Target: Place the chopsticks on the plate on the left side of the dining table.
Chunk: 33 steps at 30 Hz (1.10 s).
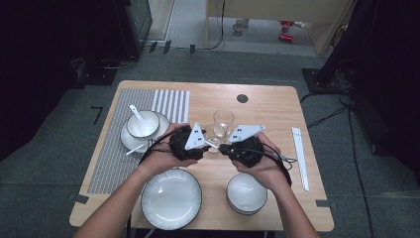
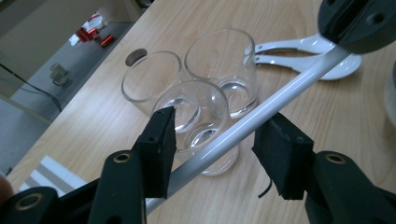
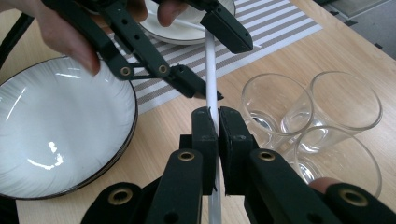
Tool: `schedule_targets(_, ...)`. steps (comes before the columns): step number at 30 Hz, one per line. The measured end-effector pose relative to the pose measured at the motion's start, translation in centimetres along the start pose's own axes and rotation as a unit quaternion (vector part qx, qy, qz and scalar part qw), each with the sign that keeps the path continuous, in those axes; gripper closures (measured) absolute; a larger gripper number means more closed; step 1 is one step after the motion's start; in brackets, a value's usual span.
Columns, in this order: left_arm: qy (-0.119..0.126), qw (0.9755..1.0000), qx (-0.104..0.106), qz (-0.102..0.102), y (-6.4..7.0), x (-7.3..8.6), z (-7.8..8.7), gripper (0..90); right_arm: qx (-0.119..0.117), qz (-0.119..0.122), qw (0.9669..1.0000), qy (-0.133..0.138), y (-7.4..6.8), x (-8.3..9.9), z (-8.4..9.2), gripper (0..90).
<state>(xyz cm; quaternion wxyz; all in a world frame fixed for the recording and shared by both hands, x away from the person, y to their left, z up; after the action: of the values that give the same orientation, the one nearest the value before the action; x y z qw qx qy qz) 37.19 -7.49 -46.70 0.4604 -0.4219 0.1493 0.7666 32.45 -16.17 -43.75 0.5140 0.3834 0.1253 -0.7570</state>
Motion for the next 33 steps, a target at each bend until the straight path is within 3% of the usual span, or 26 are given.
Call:
schedule_targets(5,-0.011,0.9994,-0.006,-0.033,0.3,0.5,-0.2,59.0,-0.008,0.004,0.9999,-0.009,-0.1,0.3,-0.2,86.5)
schedule_targets(8,-0.02,0.996,-0.021,-0.084,0.7,1.2,-0.3,66.7,-0.004,0.016,0.9997,-0.018,0.1,0.6,-0.3,86.2)
schedule_targets(10,-0.039,0.9932,-0.011,-0.109,1.3,2.0,-0.4,76.7,0.022,0.028,0.9991,-0.024,0.6,0.7,-0.2,84.5)
schedule_targets(11,-0.046,0.9919,-0.007,-0.118,1.6,2.4,-0.6,81.2,0.04,0.03,0.9987,-0.014,1.0,0.5,0.0,81.0)
schedule_targets(12,-0.053,0.991,-0.01,-0.123,1.7,2.8,-0.8,85.1,0.042,0.021,0.9989,0.006,1.3,0.1,0.3,76.5)
schedule_targets(13,-0.057,0.9908,-0.01,-0.122,1.7,3.0,-0.8,85.2,0.042,0.005,0.9987,0.03,1.5,-0.3,0.8,76.0)
schedule_targets(16,-0.064,0.9926,0.0,-0.103,1.1,3.7,-0.7,85.4,0.055,-0.02,0.9966,0.057,2.2,-0.5,1.6,73.7)
schedule_targets(26,-0.039,0.9978,-0.015,-0.051,-1.3,5.3,1.3,85.2,0.062,-0.066,0.99,0.108,2.3,0.6,2.9,66.1)
schedule_targets(33,-0.049,0.9984,-0.028,-0.005,-3.7,7.7,2.6,85.2,0.076,-0.098,0.9831,0.134,2.6,2.3,4.3,65.5)
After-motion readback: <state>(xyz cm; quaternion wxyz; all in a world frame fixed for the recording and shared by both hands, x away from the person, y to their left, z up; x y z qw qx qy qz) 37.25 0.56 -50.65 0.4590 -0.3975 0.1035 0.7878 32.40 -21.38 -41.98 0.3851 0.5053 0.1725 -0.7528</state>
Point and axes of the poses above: each handheld gripper's, and its own axes: z roughly backward along the jaws, x roughly out of its underside, y roughly to its right, the point moved 10 cm from there along -z, roughly forward along the jaws, and after that the axes turned 14 degrees about z, right-handed, at the moved point
